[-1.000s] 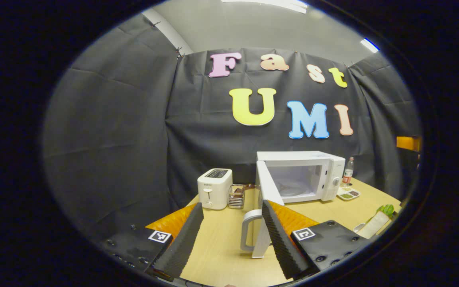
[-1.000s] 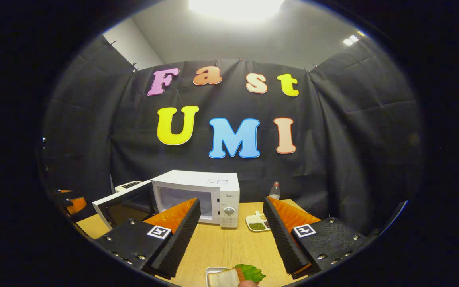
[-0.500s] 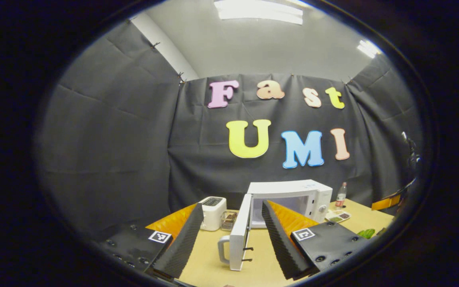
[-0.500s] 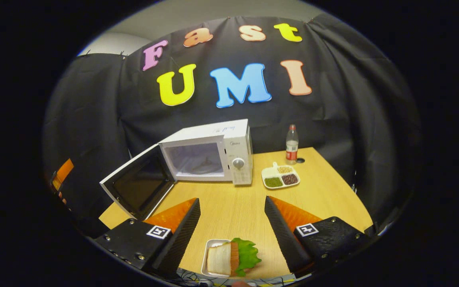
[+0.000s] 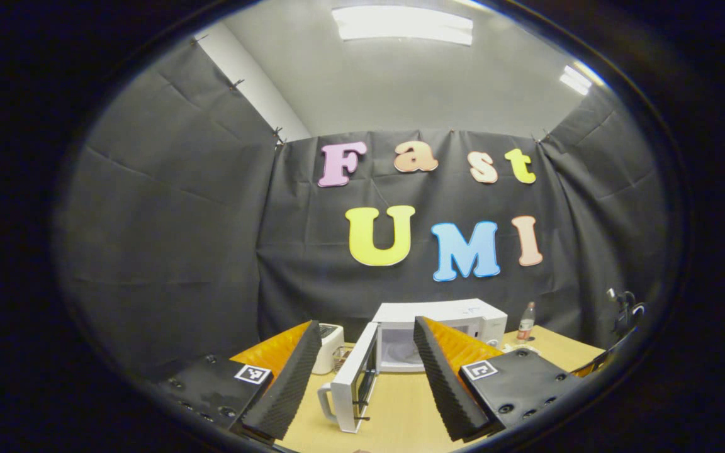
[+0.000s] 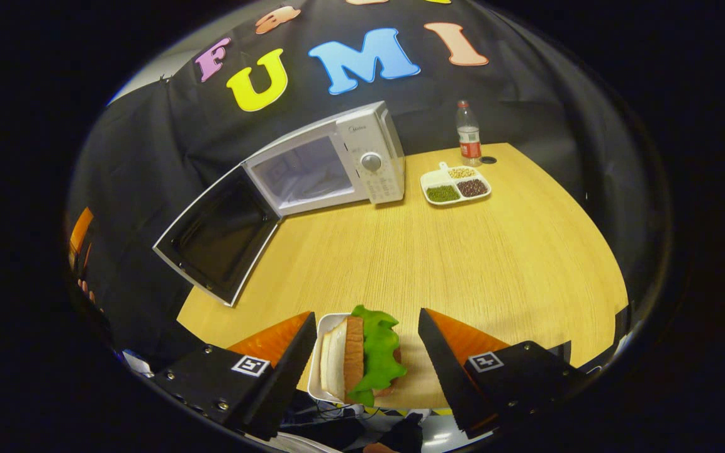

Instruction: Open the microwave oven with the left hand, put the food in, and close the microwave oven.

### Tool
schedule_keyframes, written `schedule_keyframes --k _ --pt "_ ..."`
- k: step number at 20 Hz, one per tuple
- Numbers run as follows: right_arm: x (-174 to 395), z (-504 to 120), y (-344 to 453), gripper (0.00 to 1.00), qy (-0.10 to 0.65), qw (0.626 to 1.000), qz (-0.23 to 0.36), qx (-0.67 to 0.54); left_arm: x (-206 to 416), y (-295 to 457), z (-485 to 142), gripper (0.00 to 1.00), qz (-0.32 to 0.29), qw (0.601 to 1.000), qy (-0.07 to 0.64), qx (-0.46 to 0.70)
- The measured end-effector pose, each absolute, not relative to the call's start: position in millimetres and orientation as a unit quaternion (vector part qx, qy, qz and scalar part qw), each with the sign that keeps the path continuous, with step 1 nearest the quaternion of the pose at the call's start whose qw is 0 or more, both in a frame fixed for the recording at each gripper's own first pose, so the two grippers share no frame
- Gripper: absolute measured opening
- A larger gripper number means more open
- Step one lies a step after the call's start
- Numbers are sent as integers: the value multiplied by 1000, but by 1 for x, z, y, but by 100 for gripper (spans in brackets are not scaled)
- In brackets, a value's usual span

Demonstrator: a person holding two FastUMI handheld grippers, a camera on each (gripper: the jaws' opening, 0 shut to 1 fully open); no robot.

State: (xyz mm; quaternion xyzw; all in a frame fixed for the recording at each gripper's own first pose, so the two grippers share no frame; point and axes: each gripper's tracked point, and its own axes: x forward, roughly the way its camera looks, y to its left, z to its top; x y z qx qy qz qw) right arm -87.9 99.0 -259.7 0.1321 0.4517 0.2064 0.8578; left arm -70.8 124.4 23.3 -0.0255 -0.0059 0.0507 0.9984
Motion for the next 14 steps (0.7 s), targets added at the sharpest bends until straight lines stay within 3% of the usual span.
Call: schedule_keyframes --k 8,10,13,14 --pt "-114 -299 111 98 525 798 232 184 -68 91 34 99 53 998 -11 -16" --pt "-116 -298 117 87 534 783 239 210 -67 83 33 98 53 998 -10 -9" --pt "-121 -293 125 58 544 764 263 227 -65 74 35 98 56 998 -11 -3" --pt "-115 -291 126 58 540 766 258 237 -64 72 34 98 58 998 -11 -5"
